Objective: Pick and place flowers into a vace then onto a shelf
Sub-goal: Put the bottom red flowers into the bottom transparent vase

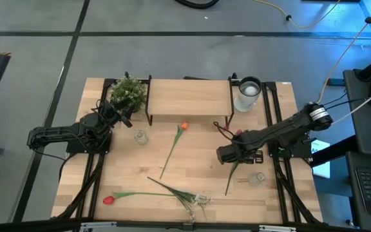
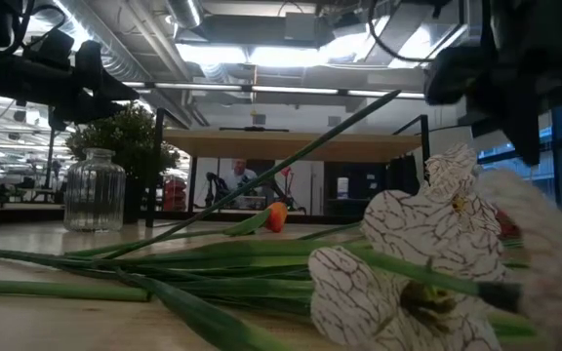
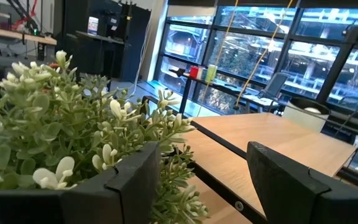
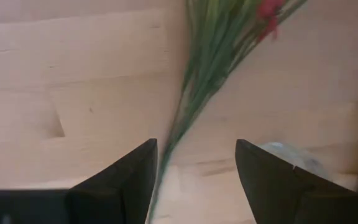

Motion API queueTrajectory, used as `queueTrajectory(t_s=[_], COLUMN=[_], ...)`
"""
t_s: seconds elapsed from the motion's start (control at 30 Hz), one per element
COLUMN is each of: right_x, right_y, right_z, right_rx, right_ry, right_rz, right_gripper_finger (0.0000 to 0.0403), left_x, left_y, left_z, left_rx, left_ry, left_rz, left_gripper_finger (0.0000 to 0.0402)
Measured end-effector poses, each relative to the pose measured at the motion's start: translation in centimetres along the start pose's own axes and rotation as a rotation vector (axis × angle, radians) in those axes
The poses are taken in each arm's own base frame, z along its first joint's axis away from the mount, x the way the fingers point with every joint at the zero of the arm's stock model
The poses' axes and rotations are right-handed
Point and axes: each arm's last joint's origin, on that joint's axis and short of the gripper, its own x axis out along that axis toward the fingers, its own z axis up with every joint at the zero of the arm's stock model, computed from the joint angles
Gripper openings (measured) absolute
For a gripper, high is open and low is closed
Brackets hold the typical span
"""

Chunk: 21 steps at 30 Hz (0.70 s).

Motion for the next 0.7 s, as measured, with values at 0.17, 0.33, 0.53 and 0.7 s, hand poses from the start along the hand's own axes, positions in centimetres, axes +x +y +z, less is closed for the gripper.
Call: queueTrajectory(t_s=[0.17,0.33,0.53,0.7], right_x=[2.4,4.5,6.0,7.2], right_y=[-0.3,-0.8,-1.4,-1.5], right_z=[0.4,0.9,1.3,1.6], right_rx=[0.048,0.076,0.099,0.125], right_ry=[0.014,0.020,0.023,0.050], right_rz=[0.030,0.046,0.049,0.097], right_gripper_finger=[0.0218,0.0218,0.0218,0.0218], left_x=[0.0,0.0,0.0,0.0], left_y=[0.0,0.0,0.0,0.0], left_z=[0.0,0.0,0.0,0.0], left_rx=[0.057,0.060,0.057,0.057], left_ry=[0.000,0.000,0.000,0.000], left_rz=[0.000,0.000,0.000,0.000], left_gripper_finger=[0.0235,0.0235,0.0235,0.0235])
